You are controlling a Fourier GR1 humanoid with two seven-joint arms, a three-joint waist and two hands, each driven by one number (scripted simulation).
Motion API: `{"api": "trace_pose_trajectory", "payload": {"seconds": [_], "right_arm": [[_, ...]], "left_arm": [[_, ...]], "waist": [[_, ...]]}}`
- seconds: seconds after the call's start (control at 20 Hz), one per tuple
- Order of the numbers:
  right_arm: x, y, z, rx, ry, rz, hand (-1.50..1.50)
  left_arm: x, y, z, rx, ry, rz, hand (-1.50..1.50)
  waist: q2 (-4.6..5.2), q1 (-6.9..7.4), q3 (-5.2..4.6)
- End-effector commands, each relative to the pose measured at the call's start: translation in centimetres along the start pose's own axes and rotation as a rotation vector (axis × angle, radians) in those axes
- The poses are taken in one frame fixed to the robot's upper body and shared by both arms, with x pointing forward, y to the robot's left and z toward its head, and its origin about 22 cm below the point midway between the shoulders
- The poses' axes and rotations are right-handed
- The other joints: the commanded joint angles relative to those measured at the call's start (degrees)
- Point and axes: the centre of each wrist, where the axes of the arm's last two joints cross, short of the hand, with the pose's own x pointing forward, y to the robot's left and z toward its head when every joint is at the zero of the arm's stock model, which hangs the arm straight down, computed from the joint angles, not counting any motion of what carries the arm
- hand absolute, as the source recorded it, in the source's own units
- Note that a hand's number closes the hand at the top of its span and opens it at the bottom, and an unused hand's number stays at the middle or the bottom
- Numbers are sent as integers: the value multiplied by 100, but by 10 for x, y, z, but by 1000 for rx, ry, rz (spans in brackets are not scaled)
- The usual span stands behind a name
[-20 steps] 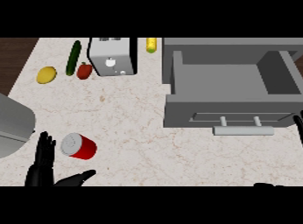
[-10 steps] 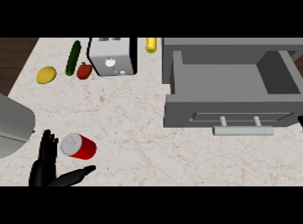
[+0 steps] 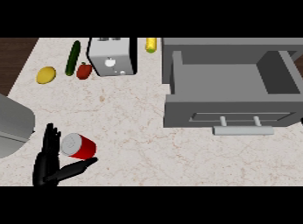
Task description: Pick up the can, place it into the drawer and close the drawer
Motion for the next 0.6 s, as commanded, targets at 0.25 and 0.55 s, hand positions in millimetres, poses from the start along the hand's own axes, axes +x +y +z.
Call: {"api": "trace_pose_trajectory", "payload": {"seconds": [0.25, 0.55], "right_arm": [[0, -12, -3, 11, -2, -7, -150], [3, -7, -6, 16, -2, -10, -150]], "left_arm": [[-8, -27, -18, -31, -6, 22, -150], [-5, -25, -27, -79, -25, 16, -150]], "waist": [[2, -4, 0], [1, 2, 0]]}}
